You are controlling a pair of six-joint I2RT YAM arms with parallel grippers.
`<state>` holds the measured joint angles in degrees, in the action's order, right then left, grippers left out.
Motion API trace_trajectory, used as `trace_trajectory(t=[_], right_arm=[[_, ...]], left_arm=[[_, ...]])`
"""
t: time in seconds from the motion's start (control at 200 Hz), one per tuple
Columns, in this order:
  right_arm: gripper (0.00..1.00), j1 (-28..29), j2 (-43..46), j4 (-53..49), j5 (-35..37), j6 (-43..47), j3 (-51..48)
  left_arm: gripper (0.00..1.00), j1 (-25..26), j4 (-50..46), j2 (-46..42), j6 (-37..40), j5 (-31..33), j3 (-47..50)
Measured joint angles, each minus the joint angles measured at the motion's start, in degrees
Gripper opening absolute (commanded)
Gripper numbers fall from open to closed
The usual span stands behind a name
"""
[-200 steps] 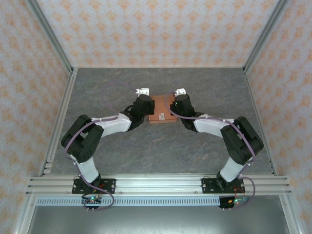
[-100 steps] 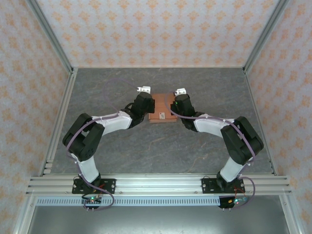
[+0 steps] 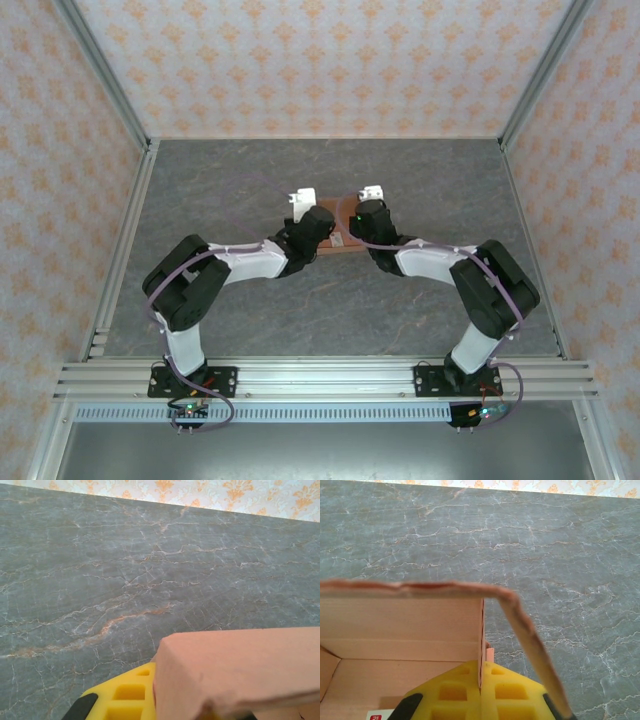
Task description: Fold the paper box
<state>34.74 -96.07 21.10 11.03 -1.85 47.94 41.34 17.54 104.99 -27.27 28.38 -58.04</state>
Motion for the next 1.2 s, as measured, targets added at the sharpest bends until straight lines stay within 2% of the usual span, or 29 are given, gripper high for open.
trace_trajectory(t=[0.761, 1.196], right_arm=[[0.0, 1.2, 0.5, 12.9, 0.6, -1.1, -8.9], [0.03, 1.7, 0.4, 17.8, 0.3, -1.2, -12.3]], left_arm=[[0.0, 5.6, 13.2, 1.7, 0.7, 11.1, 6.9], [0.0, 6.9, 18.4, 2.6, 1.8, 13.1, 9.4]])
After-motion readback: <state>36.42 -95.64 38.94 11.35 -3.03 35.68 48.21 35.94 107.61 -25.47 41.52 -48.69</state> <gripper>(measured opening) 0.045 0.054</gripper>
